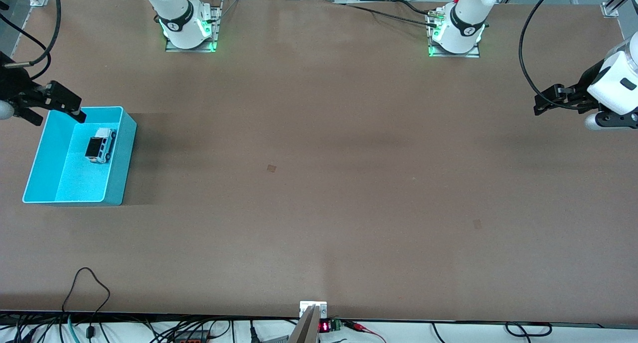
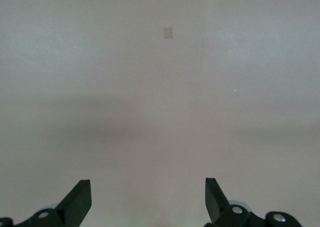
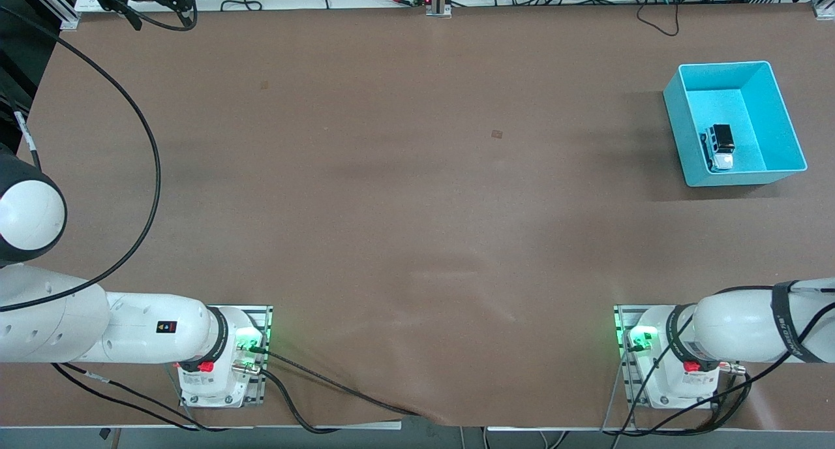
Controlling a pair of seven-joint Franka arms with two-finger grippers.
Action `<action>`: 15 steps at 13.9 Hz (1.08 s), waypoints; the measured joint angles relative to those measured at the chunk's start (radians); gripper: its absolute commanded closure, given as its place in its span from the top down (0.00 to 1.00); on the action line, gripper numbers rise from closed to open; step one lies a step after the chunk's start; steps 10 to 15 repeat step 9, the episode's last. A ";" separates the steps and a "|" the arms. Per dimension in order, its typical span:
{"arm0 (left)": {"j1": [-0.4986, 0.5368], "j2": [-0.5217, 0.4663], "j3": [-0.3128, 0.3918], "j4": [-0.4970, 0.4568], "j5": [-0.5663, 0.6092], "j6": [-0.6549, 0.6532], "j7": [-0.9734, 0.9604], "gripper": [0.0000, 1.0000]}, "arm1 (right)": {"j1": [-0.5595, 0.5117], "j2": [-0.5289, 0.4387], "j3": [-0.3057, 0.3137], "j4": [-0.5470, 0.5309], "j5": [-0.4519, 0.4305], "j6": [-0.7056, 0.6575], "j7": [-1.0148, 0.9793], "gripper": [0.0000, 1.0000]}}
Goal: Wind and store white jeep toy
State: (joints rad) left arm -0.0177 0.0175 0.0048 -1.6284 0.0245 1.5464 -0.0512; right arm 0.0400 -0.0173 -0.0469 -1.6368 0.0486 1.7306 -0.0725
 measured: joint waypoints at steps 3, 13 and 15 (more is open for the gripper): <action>0.000 0.000 0.000 0.000 0.000 0.000 0.000 1.00 | 0.003 0.000 0.016 0.033 -0.056 -0.069 0.021 1.00; 0.000 0.000 0.000 0.000 0.000 0.000 0.000 1.00 | 0.003 0.000 0.024 0.037 -0.064 -0.087 0.074 1.00; 0.000 0.000 0.000 0.000 0.000 0.000 0.000 1.00 | 0.003 0.000 0.024 0.037 -0.064 -0.087 0.074 1.00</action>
